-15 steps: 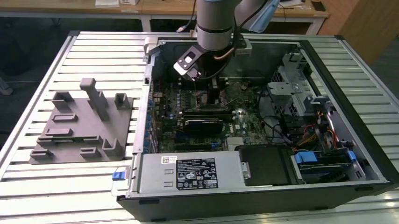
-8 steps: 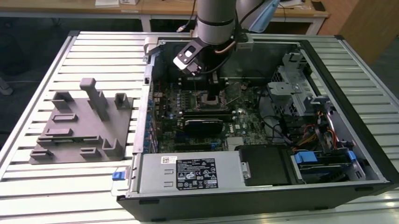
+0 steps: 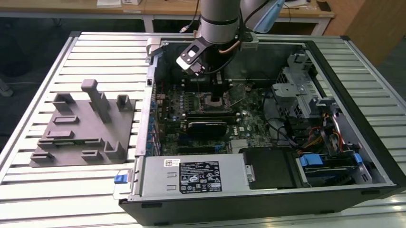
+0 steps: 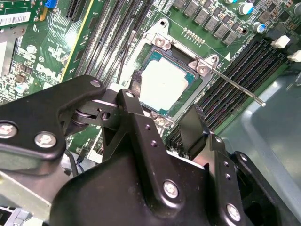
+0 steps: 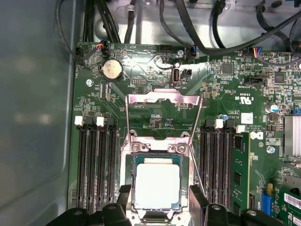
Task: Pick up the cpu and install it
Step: 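Place the cpu into insertion slot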
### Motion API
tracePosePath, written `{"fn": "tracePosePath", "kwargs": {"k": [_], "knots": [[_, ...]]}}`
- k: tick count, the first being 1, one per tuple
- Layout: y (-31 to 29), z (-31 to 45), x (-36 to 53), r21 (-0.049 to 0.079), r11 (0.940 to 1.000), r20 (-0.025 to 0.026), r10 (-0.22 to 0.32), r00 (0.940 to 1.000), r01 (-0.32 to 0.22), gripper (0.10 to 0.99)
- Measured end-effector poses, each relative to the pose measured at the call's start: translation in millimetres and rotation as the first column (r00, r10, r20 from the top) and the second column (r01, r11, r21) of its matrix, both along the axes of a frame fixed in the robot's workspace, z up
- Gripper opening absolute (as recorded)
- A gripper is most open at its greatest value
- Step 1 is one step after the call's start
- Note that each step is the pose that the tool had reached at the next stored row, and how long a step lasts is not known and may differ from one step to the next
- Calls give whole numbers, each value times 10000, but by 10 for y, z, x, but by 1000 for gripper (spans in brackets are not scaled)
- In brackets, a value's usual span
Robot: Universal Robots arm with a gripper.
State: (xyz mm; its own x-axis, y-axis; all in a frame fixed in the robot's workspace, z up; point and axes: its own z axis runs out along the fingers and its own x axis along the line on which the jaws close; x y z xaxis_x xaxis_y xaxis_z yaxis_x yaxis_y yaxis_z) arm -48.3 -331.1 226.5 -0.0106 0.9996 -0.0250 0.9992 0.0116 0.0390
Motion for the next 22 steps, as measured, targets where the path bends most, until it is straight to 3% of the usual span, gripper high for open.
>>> {"fn": "tracePosePath", "kwargs": {"k": [2,4,5,7,8,13,18,22], "knots": [[0,0,0,0,10000,0,0,10000,0,580],[0,0,0,0,10000,0,0,10000,0,459],[0,0,0,0,10000,0,0,10000,0,459],[0,0,0,0,10000,0,0,10000,0,341],[0,0,0,0,10000,0,0,10000,0,341],[0,0,0,0,10000,1,0,10000,0,106],[0,1,6,-2,10000,0,0,10000,0,106],[0,1,78,-1,10000,1,0,10000,0,106]]}}
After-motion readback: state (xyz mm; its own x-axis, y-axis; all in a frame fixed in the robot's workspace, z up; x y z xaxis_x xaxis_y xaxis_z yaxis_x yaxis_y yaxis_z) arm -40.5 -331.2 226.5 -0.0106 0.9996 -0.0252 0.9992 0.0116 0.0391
